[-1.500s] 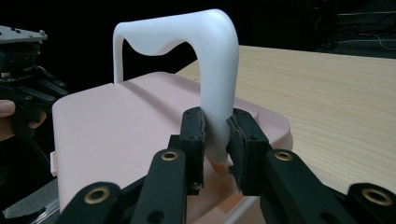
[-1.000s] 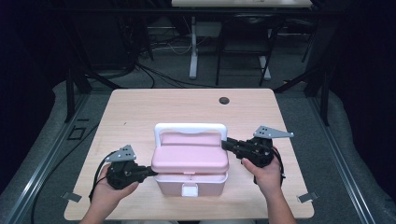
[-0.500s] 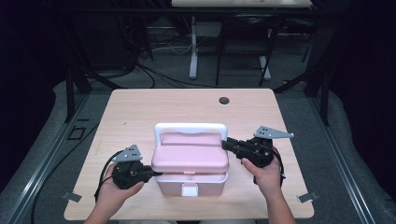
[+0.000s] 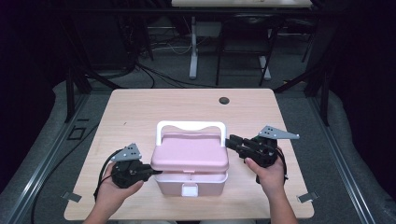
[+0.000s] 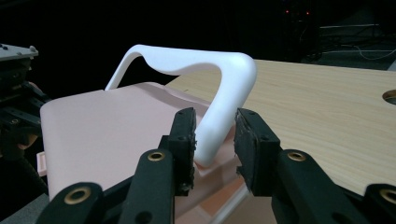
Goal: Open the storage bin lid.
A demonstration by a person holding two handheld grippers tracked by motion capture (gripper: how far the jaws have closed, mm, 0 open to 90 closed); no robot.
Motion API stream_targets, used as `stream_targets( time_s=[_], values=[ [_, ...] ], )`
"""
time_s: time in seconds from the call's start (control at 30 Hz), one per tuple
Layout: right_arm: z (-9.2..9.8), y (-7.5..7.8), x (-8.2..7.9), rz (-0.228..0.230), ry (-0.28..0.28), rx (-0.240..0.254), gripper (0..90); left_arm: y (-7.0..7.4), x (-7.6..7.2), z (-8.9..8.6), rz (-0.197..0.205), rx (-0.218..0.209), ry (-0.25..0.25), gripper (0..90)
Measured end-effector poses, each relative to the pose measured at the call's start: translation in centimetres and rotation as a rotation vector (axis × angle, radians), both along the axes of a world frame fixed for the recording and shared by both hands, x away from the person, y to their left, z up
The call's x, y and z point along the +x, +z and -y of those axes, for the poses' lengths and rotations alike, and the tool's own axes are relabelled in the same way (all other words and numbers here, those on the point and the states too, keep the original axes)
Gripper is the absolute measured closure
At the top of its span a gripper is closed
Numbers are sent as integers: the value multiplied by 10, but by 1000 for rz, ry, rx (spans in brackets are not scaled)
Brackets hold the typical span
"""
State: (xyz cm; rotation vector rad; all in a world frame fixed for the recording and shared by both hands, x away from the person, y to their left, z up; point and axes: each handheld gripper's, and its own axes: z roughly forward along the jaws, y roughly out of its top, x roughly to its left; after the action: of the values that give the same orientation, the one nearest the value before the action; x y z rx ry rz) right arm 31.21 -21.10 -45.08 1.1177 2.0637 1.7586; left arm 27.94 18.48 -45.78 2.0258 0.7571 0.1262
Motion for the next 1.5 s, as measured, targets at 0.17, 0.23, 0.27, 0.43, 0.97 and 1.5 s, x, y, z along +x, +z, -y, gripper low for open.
stream_targets(
  time_s=[0.17, 0.23, 0.27, 0.43, 0.97, 1.5],
  values=[
    [4, 2, -3, 5, -6, -15, 682, 4, 1, 0, 7, -5, 0, 900],
    [6, 3, -4, 6, -19, -16, 683, 6, 2, 0, 11, -9, 1, 900],
    [6, 3, -4, 6, -19, -16, 683, 6, 2, 0, 11, -9, 1, 900],
    [13, 7, -8, 10, -22, -14, 686, 14, 7, -1, 16, -24, -4, 900],
    [24, 1, -26, 8, -62, -77, 758, 35, 17, 1, 25, -14, 12, 900],
    [-1, -13, -31, -3, 39, -136, 767, 51, 30, 1, 40, -20, 26, 899]
  ],
)
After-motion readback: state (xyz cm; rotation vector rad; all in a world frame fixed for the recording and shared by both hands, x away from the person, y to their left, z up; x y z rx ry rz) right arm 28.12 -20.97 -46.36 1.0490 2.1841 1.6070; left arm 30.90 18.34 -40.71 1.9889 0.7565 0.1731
